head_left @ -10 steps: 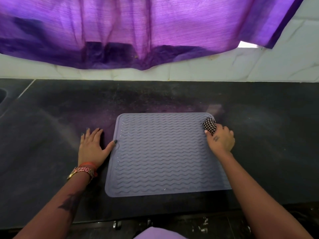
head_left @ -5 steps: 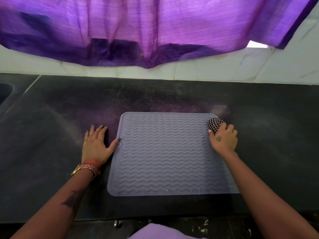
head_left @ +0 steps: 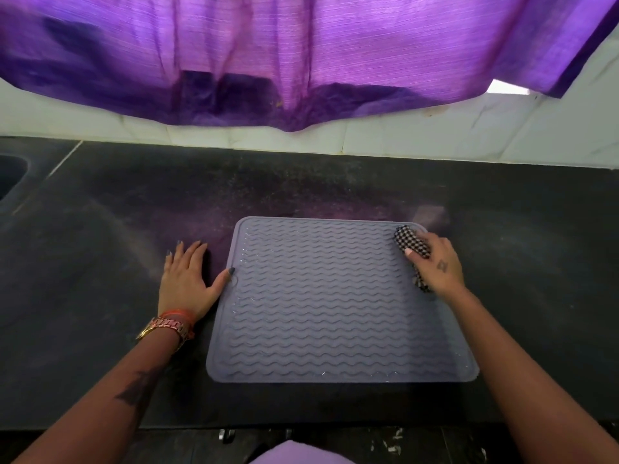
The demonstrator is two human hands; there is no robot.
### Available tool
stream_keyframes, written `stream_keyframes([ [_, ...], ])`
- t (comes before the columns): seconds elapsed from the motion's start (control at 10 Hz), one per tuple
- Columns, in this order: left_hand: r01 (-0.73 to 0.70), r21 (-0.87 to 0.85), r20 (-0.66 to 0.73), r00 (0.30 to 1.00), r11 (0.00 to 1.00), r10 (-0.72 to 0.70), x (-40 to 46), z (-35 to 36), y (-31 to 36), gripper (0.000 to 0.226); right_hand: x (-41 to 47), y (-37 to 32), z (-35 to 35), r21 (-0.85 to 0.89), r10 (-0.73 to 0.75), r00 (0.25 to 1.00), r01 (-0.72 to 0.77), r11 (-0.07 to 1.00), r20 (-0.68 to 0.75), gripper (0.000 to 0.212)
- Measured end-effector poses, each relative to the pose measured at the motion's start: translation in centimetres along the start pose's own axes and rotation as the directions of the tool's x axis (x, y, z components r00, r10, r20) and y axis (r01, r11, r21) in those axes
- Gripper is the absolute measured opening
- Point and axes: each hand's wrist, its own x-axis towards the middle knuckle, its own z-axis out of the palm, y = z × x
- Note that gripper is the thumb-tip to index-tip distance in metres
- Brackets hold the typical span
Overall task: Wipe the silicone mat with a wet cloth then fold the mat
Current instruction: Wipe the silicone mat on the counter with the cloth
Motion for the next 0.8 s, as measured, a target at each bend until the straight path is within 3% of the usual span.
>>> stream_keyframes([
  [0.1,0.000,-0.004,0.007,1.000,1.000,0.000,0.1,-0.1,0.0,0.099,-0.3,-0.1,0.5,-0.139,0.074,0.989,-0.092,0.986,-0.129,0.052],
  [0.2,-0.002,-0.002,0.004,1.000,1.000,0.002,0.1,0.0,0.1,0.099,-0.7,-1.7,1.9,-0.312,0.062,0.992,-0.094,0.945,-0.110,0.055],
  [0.3,0.001,-0.001,0.011,1.000,1.000,-0.001,0.1,0.0,0.1,0.099,-0.2,-2.1,2.1,-0.215,0.021,1.000,-0.020,0.976,0.001,0.054],
  [0.4,-0.003,0.000,0.007,1.000,1.000,0.003,0.1,0.0,0.0,0.099,0.6,-1.4,1.1,0.049,-0.046,0.999,0.047,0.998,-0.020,0.051],
  [0.5,-0.001,-0.002,0.002,1.000,1.000,0.001,0.1,0.1,0.0,0.098,0.7,-0.7,0.6,-0.043,0.112,0.977,-0.122,0.992,-0.184,0.053],
  [0.6,-0.004,0.004,0.009,1.000,1.000,0.004,0.2,0.1,-0.1,0.097,0.3,-1.6,1.6,-0.241,0.135,0.978,-0.172,0.955,-0.160,0.054],
  [0.7,-0.010,0.008,0.011,1.000,1.000,0.009,0.3,0.2,-0.1,0.097,0.5,-2.6,2.0,-0.246,0.141,0.984,-0.165,0.955,-0.112,0.053],
  [0.8,-0.007,0.007,0.005,1.000,1.000,0.007,0.3,0.3,-0.1,0.097,0.8,-1.8,1.7,-0.084,0.018,1.000,-0.020,0.996,-0.020,0.053],
])
